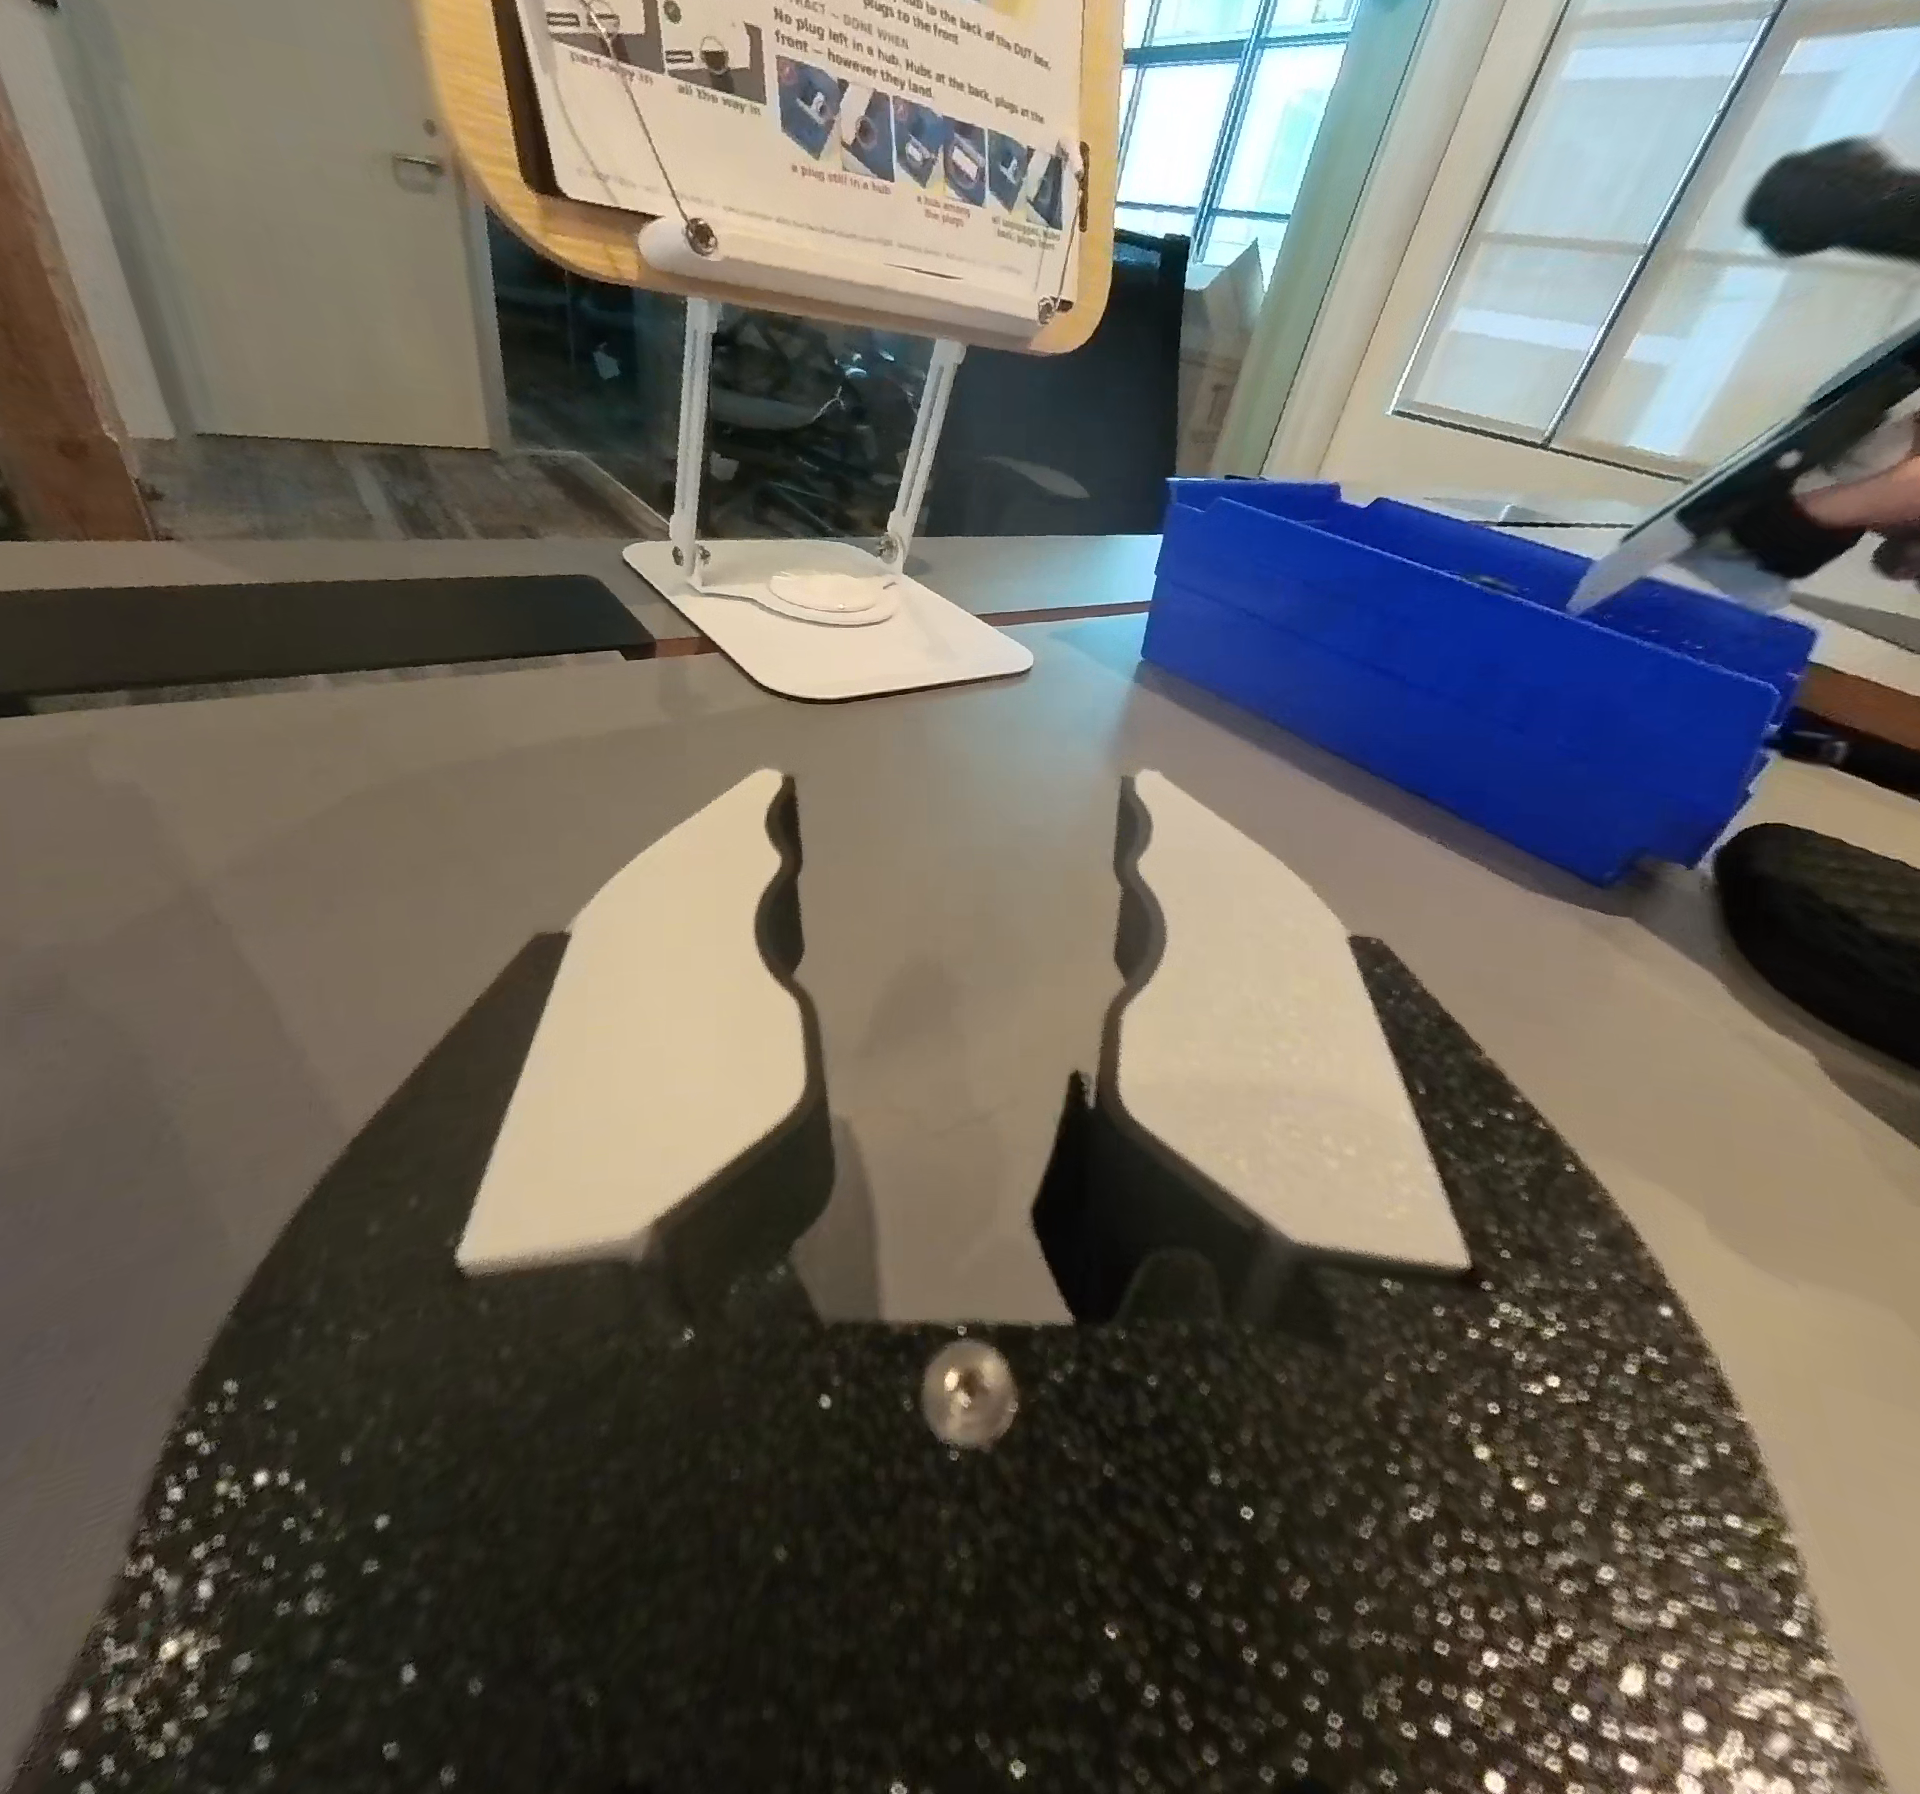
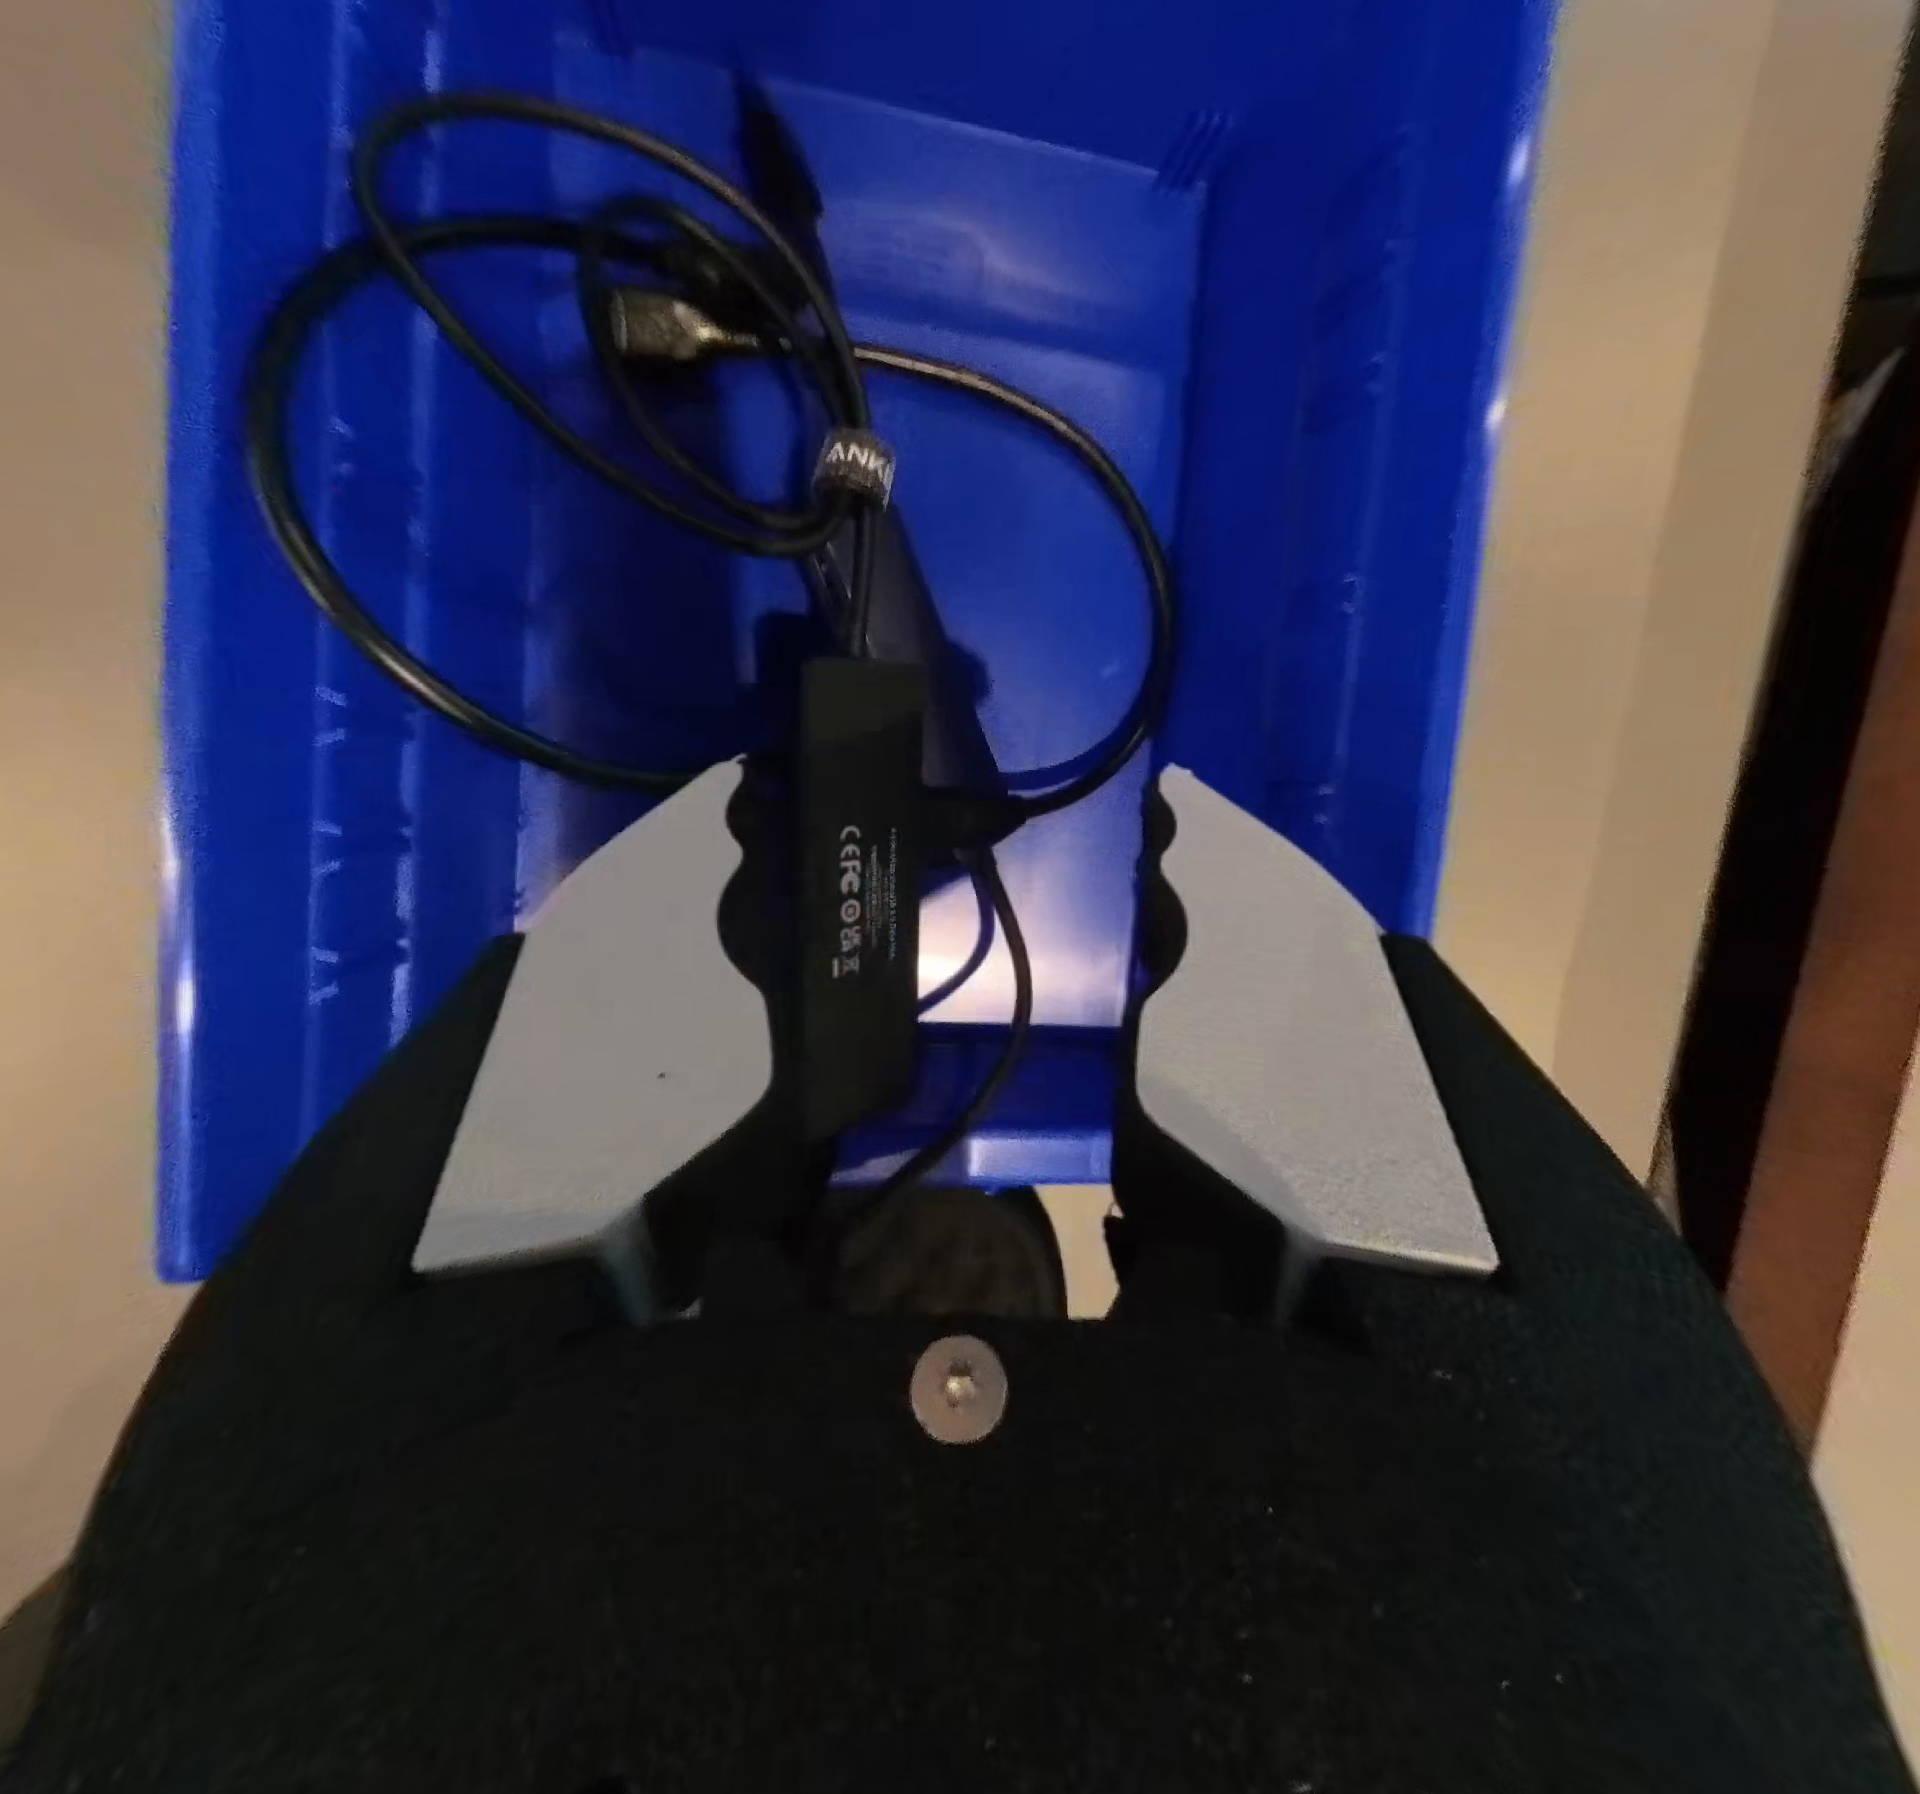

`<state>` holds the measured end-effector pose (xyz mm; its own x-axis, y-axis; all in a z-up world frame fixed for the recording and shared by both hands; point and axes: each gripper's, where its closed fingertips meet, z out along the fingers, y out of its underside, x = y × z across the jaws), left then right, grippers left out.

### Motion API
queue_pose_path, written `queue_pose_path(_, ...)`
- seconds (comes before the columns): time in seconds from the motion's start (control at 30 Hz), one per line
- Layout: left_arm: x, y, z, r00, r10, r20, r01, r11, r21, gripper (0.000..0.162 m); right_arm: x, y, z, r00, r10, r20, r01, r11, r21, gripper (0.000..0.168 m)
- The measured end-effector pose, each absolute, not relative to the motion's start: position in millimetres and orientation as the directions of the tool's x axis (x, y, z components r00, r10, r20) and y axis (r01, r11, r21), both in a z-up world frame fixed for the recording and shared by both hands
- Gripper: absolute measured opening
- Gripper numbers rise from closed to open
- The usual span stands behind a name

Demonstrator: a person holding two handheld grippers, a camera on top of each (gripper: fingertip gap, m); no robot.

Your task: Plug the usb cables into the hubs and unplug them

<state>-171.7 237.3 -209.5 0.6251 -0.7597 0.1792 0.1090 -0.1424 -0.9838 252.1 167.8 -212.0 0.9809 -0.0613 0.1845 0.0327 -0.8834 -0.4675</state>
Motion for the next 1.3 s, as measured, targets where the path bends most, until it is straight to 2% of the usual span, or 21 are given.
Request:
queue_pose_path(0.1, -172, 238, -210, 0.628, -0.757, 0.178, 0.102, -0.146, -0.984, 0.061, 256, 164, -182, 0.964, -0.097, 0.246, 0.059, -0.829, -0.556, 0.081)
queue_pose_path(0.2, -171, 237, -211, 0.631, -0.757, 0.166, 0.091, -0.14, -0.986, 0.064, 238, 172, -130, 0.946, -0.081, 0.313, 0.181, -0.667, -0.722, 0.086)
queue_pose_path(0.27, -170, 237, -211, 0.633, -0.757, 0.159, 0.085, -0.136, -0.987, 0.065, 211, 185, -79, 0.925, -0.073, 0.373, 0.309, -0.426, -0.85, 0.099)
queue_pose_path(0.33, -171, 237, -211, 0.637, -0.754, 0.158, 0.082, -0.137, -0.987, 0.067, 171, 193, -26, 0.902, -0.095, 0.422, 0.413, -0.103, -0.905, 0.1)
queue_pose_path(0.4, -172, 239, -211, 0.643, -0.75, 0.157, 0.083, -0.136, -0.987, 0.068, 114, 195, 3, 0.918, -0.006, 0.396, 0.39, 0.191, -0.901, 0.085)
queue_pose_path(0.47, -175, 241, -211, 0.653, -0.741, 0.154, 0.086, -0.129, -0.988, 0.069, 59, 202, 3, 0.924, 0.158, 0.349, 0.28, 0.344, -0.896, 0.083)
queue_pose_path(0.57, -180, 244, -209, 0.664, -0.731, 0.156, 0.099, -0.121, -0.988, 0.068, 6, 232, -36, 0.904, 0.327, 0.275, 0.197, 0.253, -0.947, 0.097)
queue_pose_path(0.63, -182, 245, -209, 0.667, -0.727, 0.161, 0.106, -0.122, -0.987, 0.068, -7, 251, -68, 0.912, 0.333, 0.24, 0.181, 0.199, -0.963, 0.102)
queue_pose_path(0.77, -184, 247, -206, 0.68, -0.72, 0.136, 0.106, -0.088, -0.99, 0.072, -22, 262, -130, 0.921, 0.387, 0.03, 0.0, 0.077, -0.997, 0.098)
queue_pose_path(0.83, -182, 245, -203, 0.677, -0.729, 0.101, 0.099, -0.046, -0.994, 0.075, -33, 254, -160, 0.903, 0.429, -0.011, -0.01, -0.004, -1.0, 0.089)
queue_pose_path(0.9, -181, 244, -202, 0.68, -0.73, 0.072, 0.081, -0.023, -0.996, 0.075, -35, 242, -186, 0.909, 0.417, 0.016, 0.037, -0.042, -0.998, 0.087)
queue_pose_path(1.03, -178, 239, -201, 0.686, -0.727, 0.005, 0.04, 0.031, -0.999, 0.073, -25, 219, -206, 0.932, 0.346, 0.107, 0.113, 0.004, -0.994, 0.078)
queue_pose_path(1.1, -175, 236, -199, 0.687, -0.725, -0.046, 0.017, 0.079, -0.997, 0.07, -19, 210, -207, 0.942, 0.303, 0.142, 0.137, 0.038, -0.99, 0.077)
queue_pose_path(1.2, -172, 230, -195, 0.691, -0.715, -0.107, -0.01, 0.139, -0.99, 0.07, -13, 200, -199, 0.944, 0.251, 0.215, 0.193, 0.109, -0.975, 0.064)
queue_pose_path(1.3, -167, 223, -189, 0.679, -0.723, -0.127, -0.021, 0.154, -0.988, 0.067, -10, 196, -194, 0.943, 0.203, 0.265, 0.238, 0.146, -0.96, 0.064)
